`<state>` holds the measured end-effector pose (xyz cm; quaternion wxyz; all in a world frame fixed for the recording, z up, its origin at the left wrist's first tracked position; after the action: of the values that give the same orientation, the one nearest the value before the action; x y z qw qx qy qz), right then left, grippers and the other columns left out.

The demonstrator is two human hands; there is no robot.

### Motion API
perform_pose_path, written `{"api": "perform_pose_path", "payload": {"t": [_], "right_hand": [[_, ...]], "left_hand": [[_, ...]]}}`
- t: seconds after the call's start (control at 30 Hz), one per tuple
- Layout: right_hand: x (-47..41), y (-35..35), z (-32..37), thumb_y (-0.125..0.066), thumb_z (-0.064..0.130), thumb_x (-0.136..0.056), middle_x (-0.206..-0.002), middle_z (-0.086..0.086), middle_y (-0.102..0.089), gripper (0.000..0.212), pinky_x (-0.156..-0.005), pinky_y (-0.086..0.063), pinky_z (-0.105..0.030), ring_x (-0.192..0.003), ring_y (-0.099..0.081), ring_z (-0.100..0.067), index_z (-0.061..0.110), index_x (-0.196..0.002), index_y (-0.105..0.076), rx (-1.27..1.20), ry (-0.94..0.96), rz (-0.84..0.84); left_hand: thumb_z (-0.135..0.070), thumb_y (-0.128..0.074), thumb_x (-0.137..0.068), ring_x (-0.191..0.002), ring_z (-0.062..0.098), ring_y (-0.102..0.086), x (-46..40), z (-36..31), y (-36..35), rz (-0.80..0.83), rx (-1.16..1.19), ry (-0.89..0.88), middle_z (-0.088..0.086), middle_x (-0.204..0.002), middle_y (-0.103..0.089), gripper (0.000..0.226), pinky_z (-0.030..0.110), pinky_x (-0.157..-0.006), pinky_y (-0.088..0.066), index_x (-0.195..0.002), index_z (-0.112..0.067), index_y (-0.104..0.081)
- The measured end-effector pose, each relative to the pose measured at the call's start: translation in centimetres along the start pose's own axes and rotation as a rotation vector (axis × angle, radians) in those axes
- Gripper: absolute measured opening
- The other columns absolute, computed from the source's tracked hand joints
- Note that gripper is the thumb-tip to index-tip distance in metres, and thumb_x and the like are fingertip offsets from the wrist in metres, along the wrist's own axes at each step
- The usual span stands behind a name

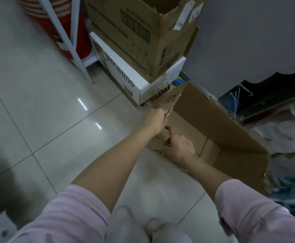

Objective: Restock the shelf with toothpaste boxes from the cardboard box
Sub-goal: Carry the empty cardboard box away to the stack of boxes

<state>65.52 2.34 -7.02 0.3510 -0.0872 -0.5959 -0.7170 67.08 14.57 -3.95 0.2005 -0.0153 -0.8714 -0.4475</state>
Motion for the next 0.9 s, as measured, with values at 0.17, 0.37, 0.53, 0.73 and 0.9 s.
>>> {"api": "perform_pose_path", "payload": {"t": [0.17,0.37,0.53,0.73,0.9], "right_hand": [[-5.4,-1.2,-0.9,-0.043,0.015,-0.090,-0.097,-0.008,-0.069,0.018,-0.065,-0.041,-0.031,-0.092,-0.065,-0.030,0.022,-0.098,-0.057,0.179,0.096,-0.219],[-10.6,-2.9,-1.3,-0.041,0.019,-0.097,-0.111,-0.009,-0.065,0.037,-0.072,-0.043,-0.034,-0.102,-0.062,-0.031,0.022,-0.134,-0.042,0.209,0.120,-0.301],[-12.8,-5.7,-5.7,-0.051,0.016,-0.092,-0.103,-0.006,-0.067,0.016,-0.069,-0.044,-0.030,-0.095,-0.064,-0.026,0.017,-0.106,-0.058,0.249,-0.083,-0.172],[-14.4,-7.7,-8.8,-0.051,0.022,-0.094,-0.091,-0.002,-0.069,0.016,-0.073,-0.057,-0.035,-0.082,-0.067,-0.022,0.021,-0.105,-0.063,0.176,-0.104,-0.307],[-14.9,-7.9,-9.6,-0.051,0.015,-0.093,-0.095,-0.004,-0.068,0.019,-0.072,-0.056,-0.035,-0.085,-0.066,-0.023,0.018,-0.110,-0.059,0.172,-0.127,-0.262]], "left_hand": [[-0.019,-0.044,-0.099,-0.105,0.033,-0.061,-6.1,2.3,-2.4,-0.101,0.015,-0.097,0.016,-0.119,-0.064,0.037,0.036,-0.084,-0.049,-0.135,-0.016,-0.049],[-0.021,-0.042,-0.100,-0.145,0.023,-0.020,-9.7,6.6,-5.6,0.080,0.105,-0.186,0.008,-0.159,-0.014,0.067,0.030,-0.115,-0.019,-0.153,-0.015,-0.001],[-0.035,-0.062,-0.087,-0.147,0.024,0.008,-11.5,8.0,-7.6,0.132,-0.140,-0.158,-0.001,-0.160,0.011,0.091,0.048,-0.119,-0.003,-0.152,-0.023,0.001],[-0.026,-0.056,-0.094,-0.124,0.027,-0.043,-13.3,7.5,-10.2,0.038,-0.599,-0.336,0.007,-0.129,-0.052,0.037,0.044,-0.100,-0.035,-0.130,-0.024,-0.054],[-0.011,-0.051,-0.095,-0.107,0.026,-0.049,-15.2,7.4,-11.3,-0.120,-0.611,-0.294,0.007,-0.110,-0.058,0.025,0.036,-0.081,-0.045,-0.116,-0.018,-0.063]]}}
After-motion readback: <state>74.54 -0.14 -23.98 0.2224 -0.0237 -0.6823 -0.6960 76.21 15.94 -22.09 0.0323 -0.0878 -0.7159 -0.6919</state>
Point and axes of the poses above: each hand's wrist, its own x-axis away from the middle knuckle, its own y-axis out of the back of the hand, z = x × y, the point moved 2 cm from there along -x, towards the middle knuckle
